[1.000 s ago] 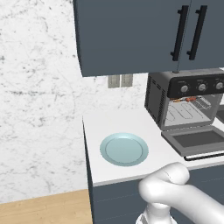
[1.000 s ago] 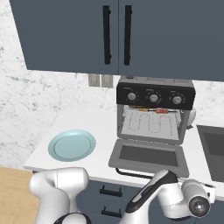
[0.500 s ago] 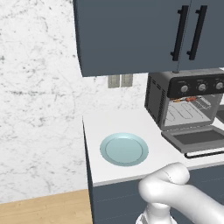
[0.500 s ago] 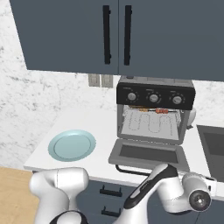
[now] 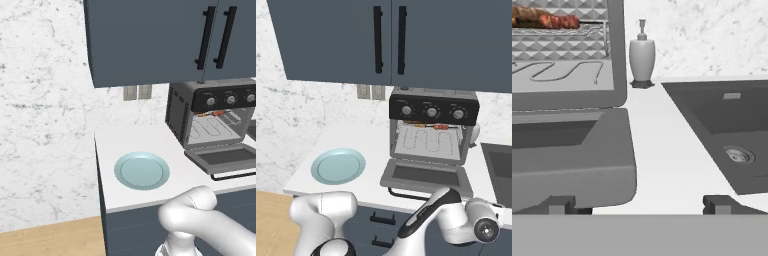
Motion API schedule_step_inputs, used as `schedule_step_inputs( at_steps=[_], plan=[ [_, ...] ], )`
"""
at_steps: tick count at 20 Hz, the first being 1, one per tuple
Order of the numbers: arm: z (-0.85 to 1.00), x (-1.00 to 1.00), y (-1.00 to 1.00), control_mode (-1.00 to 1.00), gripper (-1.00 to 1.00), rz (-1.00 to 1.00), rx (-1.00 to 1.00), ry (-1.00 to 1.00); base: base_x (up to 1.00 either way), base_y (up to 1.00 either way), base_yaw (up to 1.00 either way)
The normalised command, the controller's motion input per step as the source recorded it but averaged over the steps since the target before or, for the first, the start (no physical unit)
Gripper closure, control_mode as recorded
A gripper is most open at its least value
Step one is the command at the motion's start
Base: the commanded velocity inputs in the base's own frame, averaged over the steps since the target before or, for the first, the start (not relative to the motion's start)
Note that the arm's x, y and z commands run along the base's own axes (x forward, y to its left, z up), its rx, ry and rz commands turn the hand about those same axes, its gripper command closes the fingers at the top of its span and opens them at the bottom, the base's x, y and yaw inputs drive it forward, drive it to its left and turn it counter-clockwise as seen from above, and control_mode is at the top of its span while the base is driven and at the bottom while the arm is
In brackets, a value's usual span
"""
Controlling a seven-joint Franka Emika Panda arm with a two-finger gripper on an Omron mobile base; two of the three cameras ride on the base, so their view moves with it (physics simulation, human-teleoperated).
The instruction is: Pick up the kebab skewer and baguette bread, and place them inside the toaster oven. Close the toaster oven door and start by setting the timer.
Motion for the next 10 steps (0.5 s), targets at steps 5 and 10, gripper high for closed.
schedule_step_inputs(
  at_steps=[5,10],
  plan=[
    [-0.35,-0.37,-0.02,-1.0,-1.0,0.0,0.0,0.0,0.0,0.0,0.0],
    [-0.1,0.19,-0.23,-1.0,-1.0,0.0,0.0,0.0,0.0,0.0,0.0]
  ],
)
